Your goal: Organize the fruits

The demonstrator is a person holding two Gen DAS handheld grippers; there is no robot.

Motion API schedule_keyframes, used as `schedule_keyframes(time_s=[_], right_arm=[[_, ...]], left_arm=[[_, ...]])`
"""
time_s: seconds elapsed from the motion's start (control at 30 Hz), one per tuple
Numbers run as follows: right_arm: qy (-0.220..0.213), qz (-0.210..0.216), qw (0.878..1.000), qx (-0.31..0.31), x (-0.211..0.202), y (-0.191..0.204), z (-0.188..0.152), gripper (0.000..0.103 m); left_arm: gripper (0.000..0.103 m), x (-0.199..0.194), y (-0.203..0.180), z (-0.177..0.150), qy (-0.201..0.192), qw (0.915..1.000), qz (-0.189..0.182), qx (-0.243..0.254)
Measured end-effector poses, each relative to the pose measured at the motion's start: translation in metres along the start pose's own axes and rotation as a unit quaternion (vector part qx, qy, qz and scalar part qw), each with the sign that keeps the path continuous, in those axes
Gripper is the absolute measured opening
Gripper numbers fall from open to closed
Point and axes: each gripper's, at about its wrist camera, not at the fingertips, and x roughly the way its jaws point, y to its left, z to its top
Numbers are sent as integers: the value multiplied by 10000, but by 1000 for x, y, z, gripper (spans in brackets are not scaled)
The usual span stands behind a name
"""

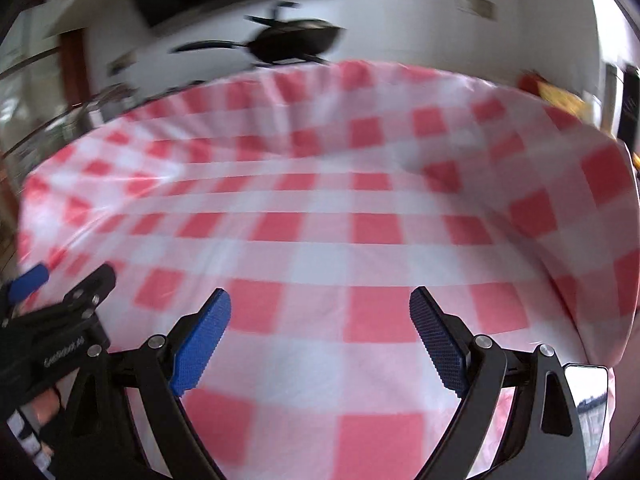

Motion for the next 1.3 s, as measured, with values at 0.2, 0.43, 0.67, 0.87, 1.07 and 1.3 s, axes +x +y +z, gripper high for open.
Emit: schedule_keyframes(time_s=[0.2, 0.43, 0.67, 0.87, 1.07, 1.3], right_arm=[[259, -303, 9973, 621, 37, -31, 10, 88], [336, -544, 9963, 573, 66, -25, 28, 88], [664, -668, 9948, 382, 90, -13, 31, 88], [878, -801, 9928, 153, 99, -2, 30, 88], [1157, -826, 9897, 149, 108, -3, 25, 88], [1236, -736, 9892, 284, 106, -6, 21, 99]], left_arm=[[102, 44, -38, 12, 344, 9990, -242, 159], [102, 70, -45, 19, 385, 9986, -246, 249], [102, 101, -29, 20, 1004, 9936, -511, -22], [101, 111, -27, 16, 1256, 9895, -718, -16], [102, 111, -29, 14, 1275, 9892, -706, 144], [102, 112, -27, 14, 1269, 9888, -758, 196]])
